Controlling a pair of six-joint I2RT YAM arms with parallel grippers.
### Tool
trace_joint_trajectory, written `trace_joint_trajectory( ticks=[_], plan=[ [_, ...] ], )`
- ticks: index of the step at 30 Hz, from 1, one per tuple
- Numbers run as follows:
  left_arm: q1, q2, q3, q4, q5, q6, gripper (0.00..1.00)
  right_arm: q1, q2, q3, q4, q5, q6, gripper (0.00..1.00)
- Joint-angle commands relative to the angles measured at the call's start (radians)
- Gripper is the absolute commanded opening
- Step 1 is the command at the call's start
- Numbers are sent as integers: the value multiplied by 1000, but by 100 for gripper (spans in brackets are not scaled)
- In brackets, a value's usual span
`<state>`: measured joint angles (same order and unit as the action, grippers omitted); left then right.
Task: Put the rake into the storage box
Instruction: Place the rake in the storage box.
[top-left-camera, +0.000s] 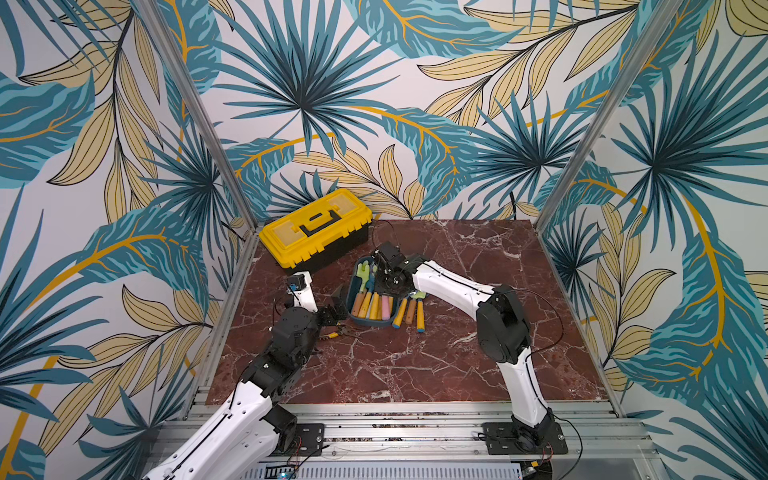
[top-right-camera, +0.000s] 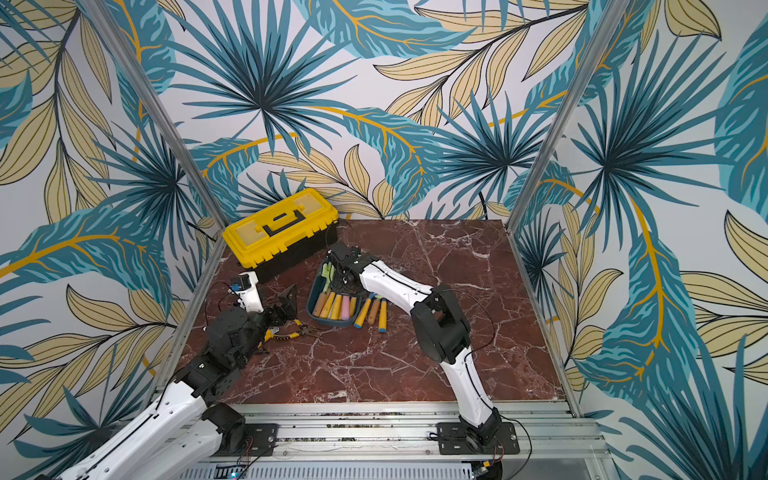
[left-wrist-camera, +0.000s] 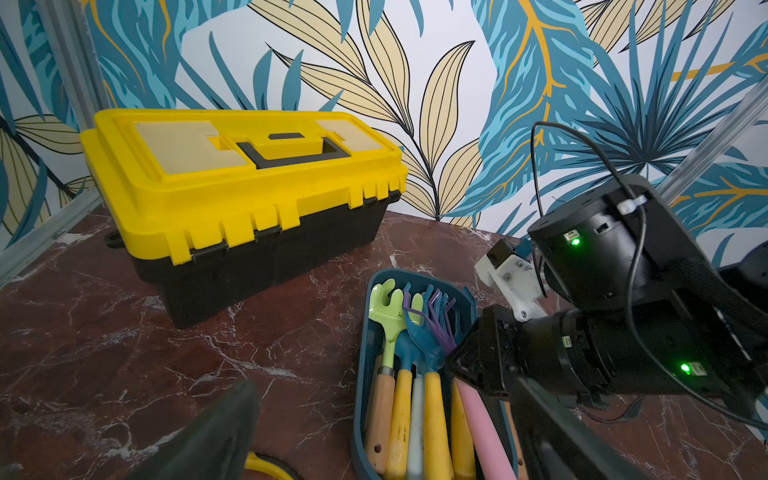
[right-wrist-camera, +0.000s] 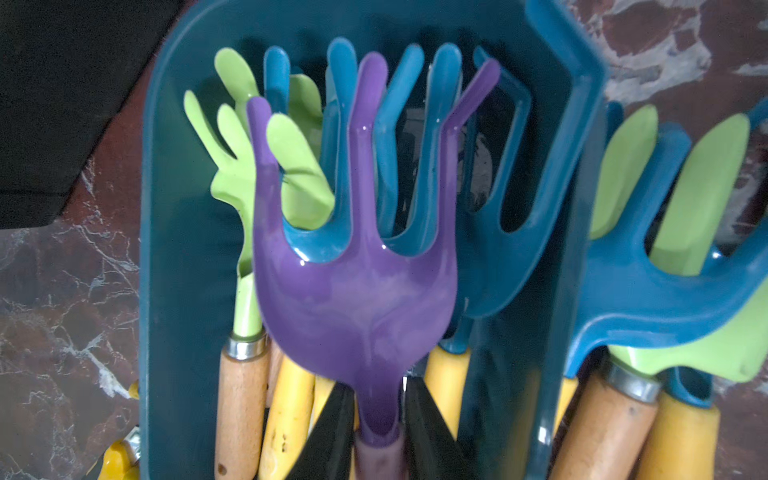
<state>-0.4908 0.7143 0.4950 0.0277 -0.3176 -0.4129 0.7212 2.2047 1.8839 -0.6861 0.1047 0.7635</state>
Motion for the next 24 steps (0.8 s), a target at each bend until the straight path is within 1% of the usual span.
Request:
trace_joint_trajectory(
  ticks=[1, 8, 12, 15, 18, 21, 23, 24],
  plan=[
    [4, -1, -30, 17, 2, 0, 100, -2, 43, 29, -4, -2, 8, 26],
    [5, 7, -29, 17, 3, -1, 100, -20, 70, 62, -3, -7, 10, 26],
    [5, 6, -29, 20, 10, -2, 100, -20, 16, 40, 3, -25, 2, 27],
    [4, 23, -24, 23, 21, -4, 100, -20, -63, -6, 25, -31, -20, 32],
    [4, 57, -15, 22, 15, -4, 100, -19, -151, -66, 48, -34, -43, 38],
    [4, 96, -2, 17, 12, -2, 100, -22, -249, -157, 69, -23, -69, 47],
    [4, 121, 6, 18, 34, 8, 100, -27, -315, -230, 78, -8, -85, 52],
    [4, 138, 19, 9, 54, 17, 100, -31, -354, -274, 85, -1, -95, 56]
  ],
)
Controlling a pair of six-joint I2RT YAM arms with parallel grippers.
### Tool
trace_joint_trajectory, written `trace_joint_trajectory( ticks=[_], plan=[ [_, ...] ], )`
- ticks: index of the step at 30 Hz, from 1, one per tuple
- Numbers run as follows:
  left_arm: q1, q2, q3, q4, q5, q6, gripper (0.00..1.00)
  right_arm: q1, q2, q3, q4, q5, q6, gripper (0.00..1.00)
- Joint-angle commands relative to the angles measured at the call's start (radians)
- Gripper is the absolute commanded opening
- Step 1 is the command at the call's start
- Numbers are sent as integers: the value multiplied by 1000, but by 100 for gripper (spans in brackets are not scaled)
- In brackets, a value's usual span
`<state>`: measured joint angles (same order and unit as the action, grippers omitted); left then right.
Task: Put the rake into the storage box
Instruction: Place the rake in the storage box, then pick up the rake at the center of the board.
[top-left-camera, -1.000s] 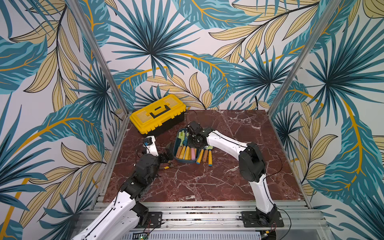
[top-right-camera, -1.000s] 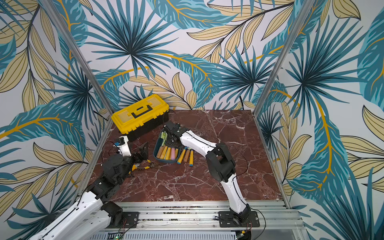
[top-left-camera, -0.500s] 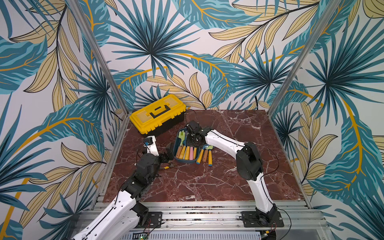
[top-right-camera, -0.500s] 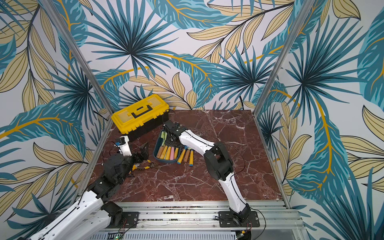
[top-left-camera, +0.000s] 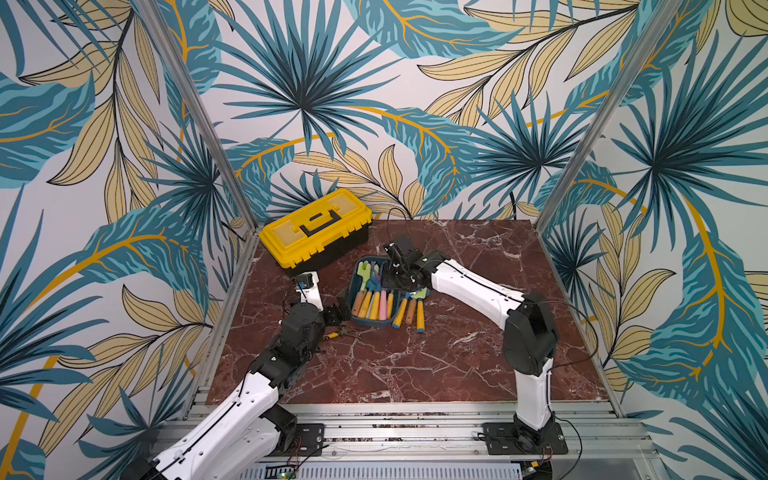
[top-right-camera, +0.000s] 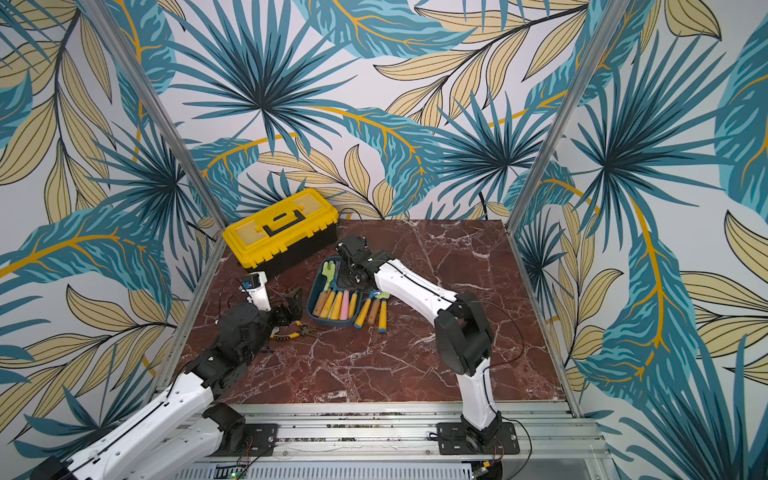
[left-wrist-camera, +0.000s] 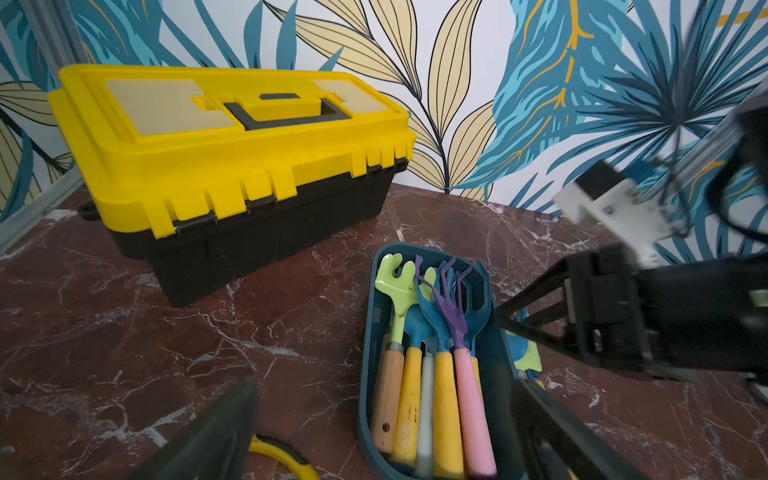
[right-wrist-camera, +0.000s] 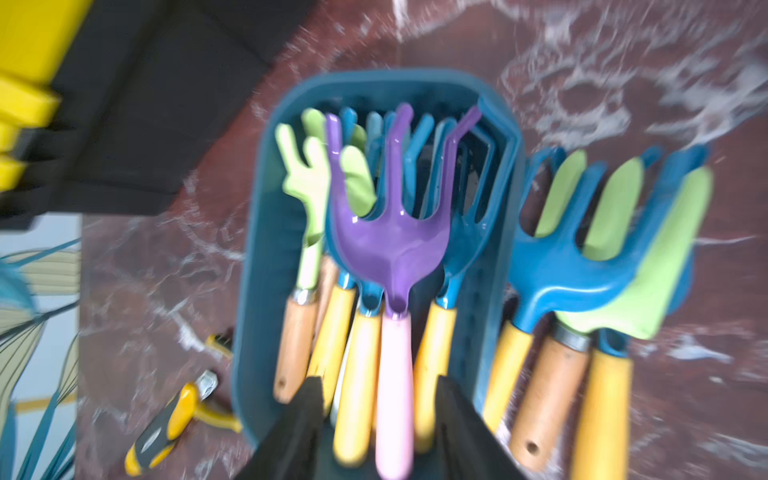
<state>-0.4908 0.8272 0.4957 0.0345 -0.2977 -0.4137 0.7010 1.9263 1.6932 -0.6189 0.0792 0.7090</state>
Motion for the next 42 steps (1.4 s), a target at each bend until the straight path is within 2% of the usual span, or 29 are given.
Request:
trace_joint_trajectory(
  ticks=[1, 7, 9, 13, 17, 20, 27, 32, 35, 42],
  plan=[
    [3, 41, 33, -14, 48, 18, 100, -16, -115, -130, 26, 30, -49, 58],
    [-24, 142, 92, -33, 90, -1, 100, -85, -349, -399, 60, 72, -91, 78],
    [-55, 191, 127, -50, 91, -13, 100, -120, -432, -485, 70, 78, -110, 88],
    [-136, 313, 219, -109, 96, -63, 100, -184, -571, -616, 77, 98, -148, 97],
    [-229, 445, 342, -186, 101, -127, 100, -256, -686, -738, 110, 140, -181, 99],
    [-284, 546, 441, -234, 118, -174, 98, -333, -744, -814, 146, 128, -182, 99],
    [-375, 791, 687, -342, 189, -265, 87, -446, -863, -907, 180, 91, -165, 99],
    [-400, 967, 859, -430, 191, -279, 77, -455, -913, -930, 192, 93, -166, 99],
    [-402, 1034, 907, -450, 168, -291, 71, -461, -898, -932, 195, 89, -166, 99],
    [-402, 1184, 1060, -557, 129, -268, 72, -472, -885, -932, 201, 69, -165, 99]
  ],
)
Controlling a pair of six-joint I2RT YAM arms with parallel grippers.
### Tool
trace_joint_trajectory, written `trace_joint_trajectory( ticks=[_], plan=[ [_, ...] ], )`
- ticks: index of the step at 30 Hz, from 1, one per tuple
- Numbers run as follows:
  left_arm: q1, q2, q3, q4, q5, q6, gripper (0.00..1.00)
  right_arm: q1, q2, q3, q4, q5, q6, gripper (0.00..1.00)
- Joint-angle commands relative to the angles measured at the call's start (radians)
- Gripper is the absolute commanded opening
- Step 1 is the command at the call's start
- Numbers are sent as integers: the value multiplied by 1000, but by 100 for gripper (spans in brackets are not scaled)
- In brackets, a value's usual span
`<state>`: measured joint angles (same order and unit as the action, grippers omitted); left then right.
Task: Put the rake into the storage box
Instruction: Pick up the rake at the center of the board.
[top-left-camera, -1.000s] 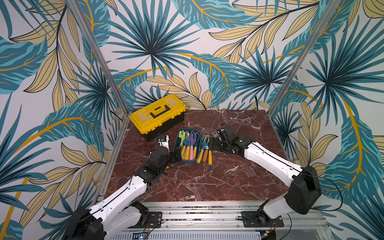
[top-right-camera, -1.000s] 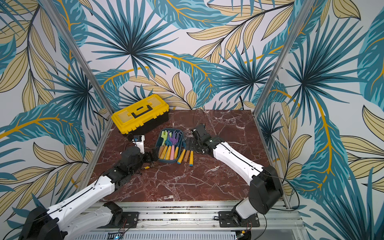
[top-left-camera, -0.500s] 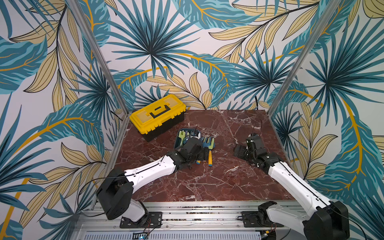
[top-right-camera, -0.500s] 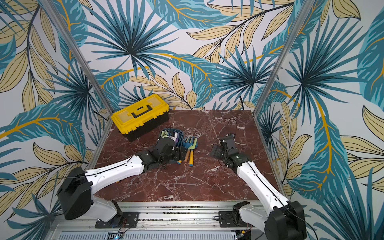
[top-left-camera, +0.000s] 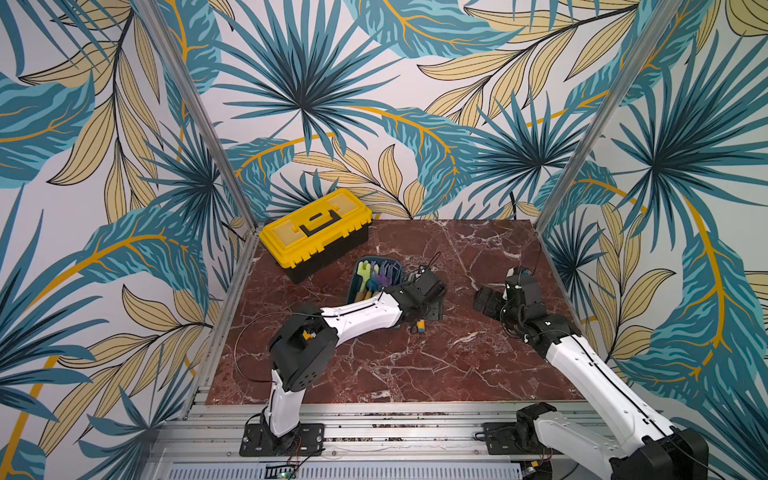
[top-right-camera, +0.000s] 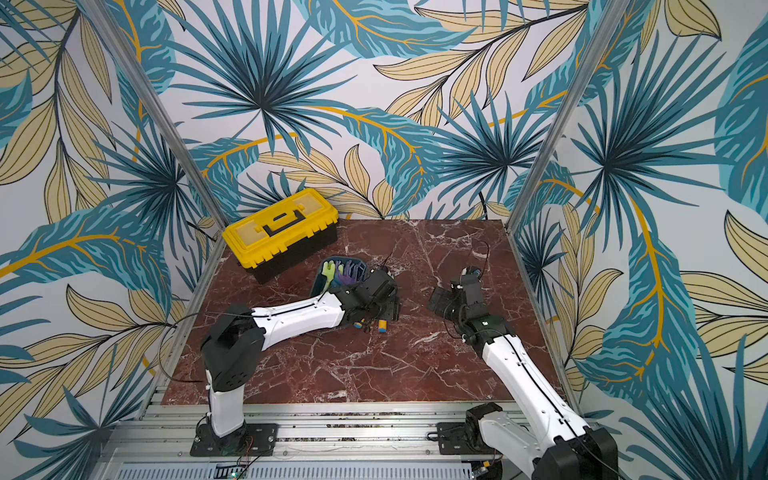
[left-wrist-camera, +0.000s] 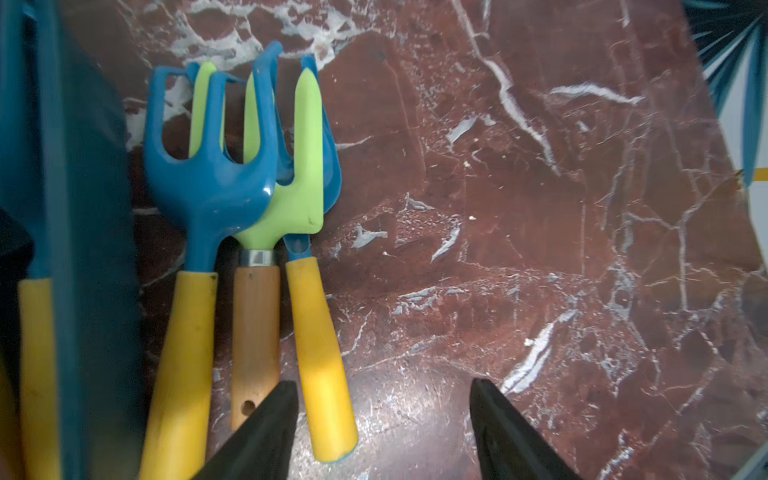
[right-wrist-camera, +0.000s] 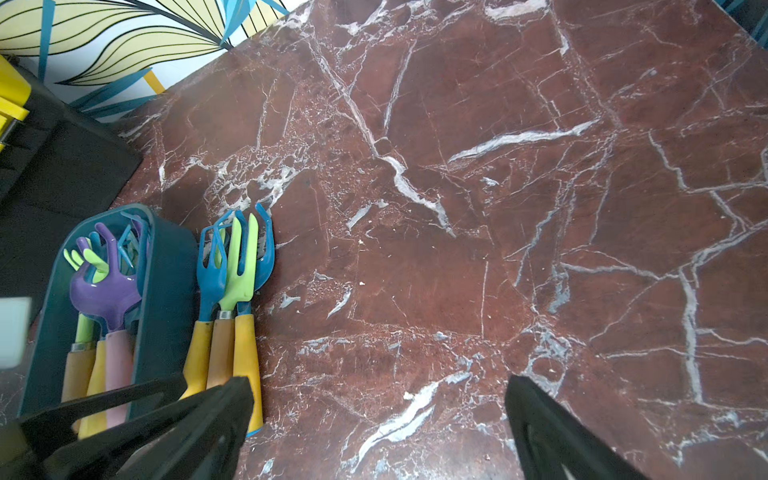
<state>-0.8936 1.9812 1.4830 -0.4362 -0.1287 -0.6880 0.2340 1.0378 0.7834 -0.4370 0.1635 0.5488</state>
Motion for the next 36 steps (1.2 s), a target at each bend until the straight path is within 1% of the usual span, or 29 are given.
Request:
trace_joint_trajectory(
  ticks=[1, 11, 18, 24, 29, 36],
  plan=[
    [1, 46, 86, -95, -48, 10, 73, -7, 5, -23, 20, -16, -4, 99],
    [7, 174, 202, -177, -88, 40, 73, -12, 17, -23, 24, -29, -4, 99],
    [15, 242, 265, -213, -91, 59, 67, -12, 20, -24, 29, -34, -4, 99],
    [21, 307, 342, -260, -95, 86, 55, -12, 23, -24, 31, -40, -4, 99],
    [22, 366, 423, -311, -103, 106, 51, -14, 21, -27, 31, -38, -4, 99],
    [20, 389, 460, -333, -88, 120, 28, -13, 18, -26, 30, -37, -4, 99]
  ],
)
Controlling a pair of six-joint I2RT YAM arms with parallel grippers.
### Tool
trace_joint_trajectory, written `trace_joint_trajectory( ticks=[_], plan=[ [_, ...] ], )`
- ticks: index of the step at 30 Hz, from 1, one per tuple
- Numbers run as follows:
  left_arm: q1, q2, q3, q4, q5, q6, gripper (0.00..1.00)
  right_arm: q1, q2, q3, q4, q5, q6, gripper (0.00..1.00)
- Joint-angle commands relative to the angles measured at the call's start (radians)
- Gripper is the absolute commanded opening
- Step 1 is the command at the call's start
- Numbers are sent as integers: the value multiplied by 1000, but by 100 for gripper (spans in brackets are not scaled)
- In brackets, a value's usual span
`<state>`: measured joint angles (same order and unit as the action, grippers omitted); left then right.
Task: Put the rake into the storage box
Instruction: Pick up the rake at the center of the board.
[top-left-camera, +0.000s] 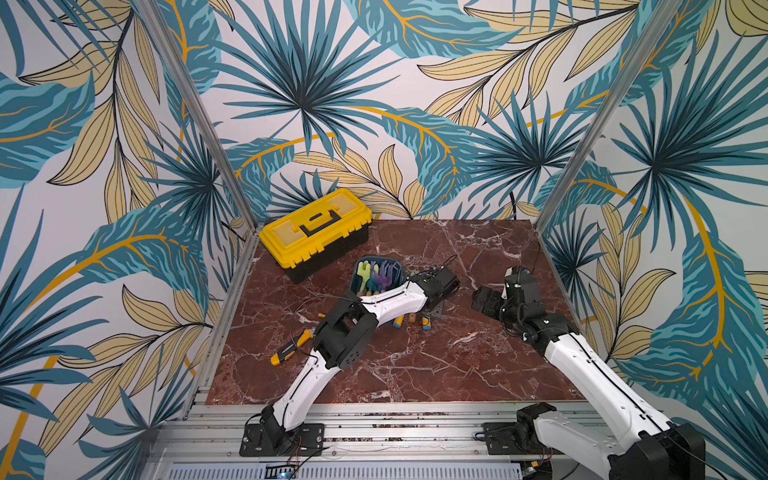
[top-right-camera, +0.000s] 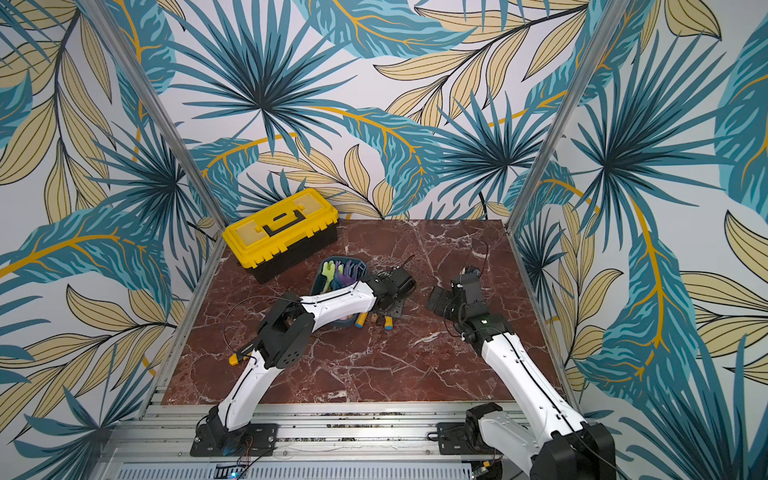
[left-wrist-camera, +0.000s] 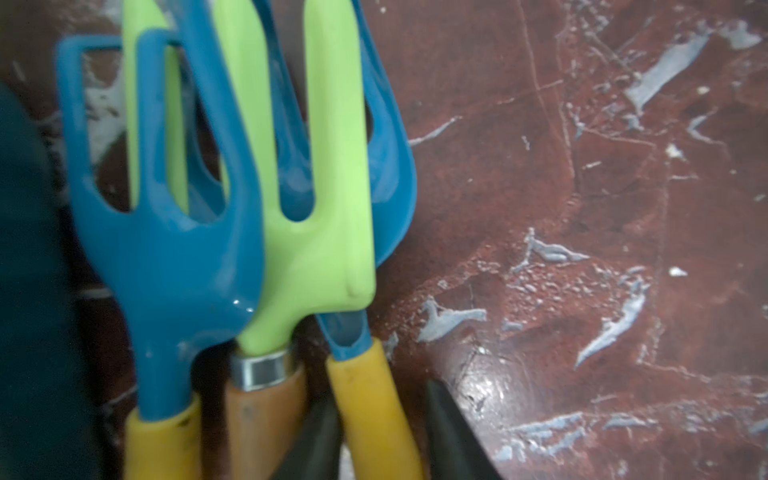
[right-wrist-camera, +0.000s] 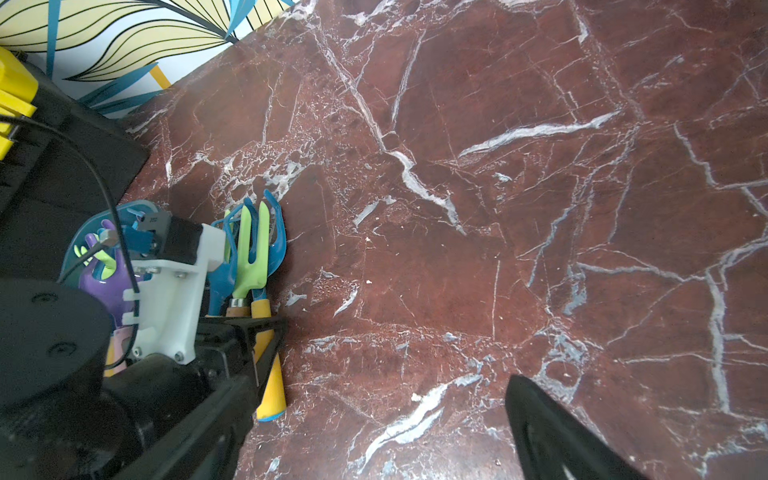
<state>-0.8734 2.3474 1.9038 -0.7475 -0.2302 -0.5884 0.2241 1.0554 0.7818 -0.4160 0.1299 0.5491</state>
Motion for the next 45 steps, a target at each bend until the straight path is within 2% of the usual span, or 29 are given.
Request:
trace_joint_trajectory(
  ticks=[1, 5, 12, 19, 24, 30, 35, 45],
  plan=[
    [-2, 20, 40, -22, 19, 21, 26, -3, 0, -26, 9, -1, -5, 99],
    [-20, -5, 42, 1, 56, 34, 20, -3, 1, -26, 9, -1, -5, 99],
    [-39, -83, 21, 71, 166, 46, 17, -3, -3, -29, 9, 11, -6, 99],
    [-34, -191, -70, 203, 359, 32, 17, -5, -26, -33, 6, 25, -2, 99],
    [-13, -219, -98, 230, 429, 13, 16, -5, -44, -39, 3, 38, -2, 99],
    [12, -222, -114, 152, 396, 29, 15, -6, -48, -39, 3, 34, -2, 99],
    [17, -273, -187, 189, 409, 30, 15, -8, -52, -42, 3, 36, 0, 99],
    [63, -443, -293, 133, 240, 88, 15, -9, -48, -42, 5, 30, 1, 99]
  ],
)
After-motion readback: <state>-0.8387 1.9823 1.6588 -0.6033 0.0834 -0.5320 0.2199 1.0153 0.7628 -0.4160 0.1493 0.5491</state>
